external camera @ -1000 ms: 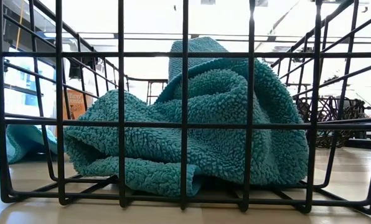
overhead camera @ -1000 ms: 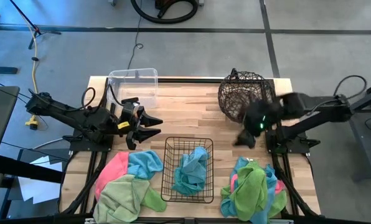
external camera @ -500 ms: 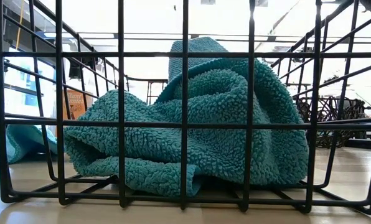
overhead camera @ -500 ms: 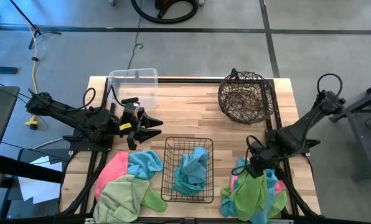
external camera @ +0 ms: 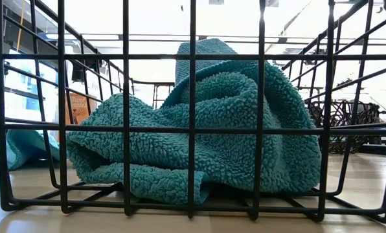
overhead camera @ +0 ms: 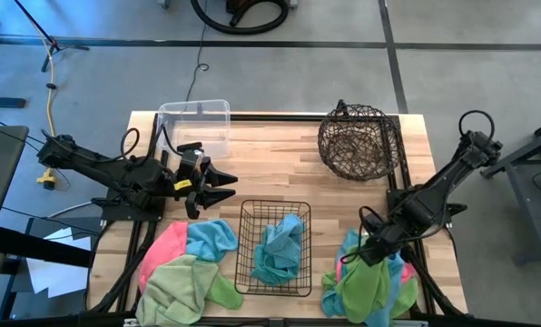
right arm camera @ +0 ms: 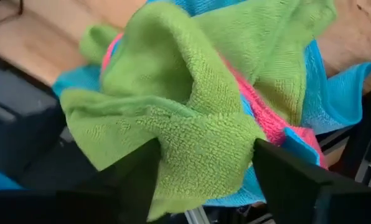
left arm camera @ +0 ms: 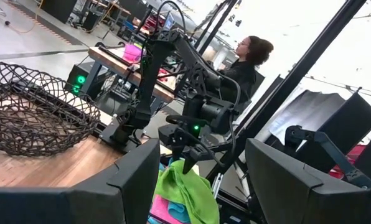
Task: Sort microfiber towel by color & place in baskets
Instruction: Put the green towel into the top right basket
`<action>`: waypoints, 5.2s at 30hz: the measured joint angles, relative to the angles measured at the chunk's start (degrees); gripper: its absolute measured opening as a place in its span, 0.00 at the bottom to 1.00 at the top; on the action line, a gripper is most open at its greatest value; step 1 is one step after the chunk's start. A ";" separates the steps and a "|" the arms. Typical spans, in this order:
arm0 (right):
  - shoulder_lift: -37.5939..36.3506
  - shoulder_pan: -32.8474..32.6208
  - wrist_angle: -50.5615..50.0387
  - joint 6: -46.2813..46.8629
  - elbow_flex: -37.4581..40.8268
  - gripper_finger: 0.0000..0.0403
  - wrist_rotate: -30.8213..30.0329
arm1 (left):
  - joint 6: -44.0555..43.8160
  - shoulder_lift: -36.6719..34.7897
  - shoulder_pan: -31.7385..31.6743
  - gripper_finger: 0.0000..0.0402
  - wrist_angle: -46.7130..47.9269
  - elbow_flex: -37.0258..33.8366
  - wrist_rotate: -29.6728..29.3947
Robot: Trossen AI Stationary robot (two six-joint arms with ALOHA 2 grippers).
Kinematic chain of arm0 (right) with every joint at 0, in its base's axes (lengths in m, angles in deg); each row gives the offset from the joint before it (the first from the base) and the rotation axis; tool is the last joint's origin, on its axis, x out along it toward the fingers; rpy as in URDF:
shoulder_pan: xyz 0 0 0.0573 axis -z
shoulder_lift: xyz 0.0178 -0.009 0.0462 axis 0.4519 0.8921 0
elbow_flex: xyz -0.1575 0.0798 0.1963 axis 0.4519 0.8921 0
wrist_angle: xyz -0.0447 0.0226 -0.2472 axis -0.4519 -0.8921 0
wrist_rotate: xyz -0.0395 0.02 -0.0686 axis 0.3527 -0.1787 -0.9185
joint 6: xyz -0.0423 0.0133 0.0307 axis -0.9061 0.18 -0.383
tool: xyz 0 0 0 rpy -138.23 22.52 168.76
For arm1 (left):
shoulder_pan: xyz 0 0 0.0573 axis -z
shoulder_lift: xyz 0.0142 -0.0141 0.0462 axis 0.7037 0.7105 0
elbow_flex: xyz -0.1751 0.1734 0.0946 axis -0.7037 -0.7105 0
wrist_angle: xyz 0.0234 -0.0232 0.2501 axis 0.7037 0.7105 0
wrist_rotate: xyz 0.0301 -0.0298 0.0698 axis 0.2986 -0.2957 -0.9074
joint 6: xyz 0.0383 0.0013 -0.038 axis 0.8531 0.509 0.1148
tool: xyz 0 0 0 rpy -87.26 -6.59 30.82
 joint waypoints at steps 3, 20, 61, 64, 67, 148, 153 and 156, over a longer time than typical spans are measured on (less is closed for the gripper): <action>-0.02 0.01 -0.12 -2.85 -1.93 0.43 0.77 | -1.05 -0.58 0.00 0.56 -2.62 0.00 0.02; -4.54 0.64 -1.26 -29.28 -26.26 0.03 -7.83 | 7.34 -8.89 0.00 0.56 -17.63 0.09 0.00; -4.46 31.99 76.98 -97.54 -0.93 0.01 -14.46 | 24.69 -10.09 0.01 0.56 -9.71 0.04 -9.17; -4.46 33.16 77.57 -97.49 -0.93 0.01 -14.63 | 29.99 -8.54 0.02 0.56 -4.24 0.02 -16.19; -4.44 33.56 77.06 -97.55 -0.93 0.01 -14.54 | 31.84 -6.46 -0.02 0.56 -0.16 0.00 -19.98; -0.67 88.09 8.47 -74.81 2.22 0.15 -21.03 | 16.28 -2.75 -4.90 0.56 0.20 0.04 -6.95; 2.65 88.08 8.31 -74.86 2.24 0.37 -19.80 | 16.28 -2.75 -4.90 0.56 0.23 0.04 -6.93; 2.91 88.07 7.37 -76.49 2.21 0.52 -19.72 | 16.30 -2.77 -4.90 0.56 0.60 0.04 -6.93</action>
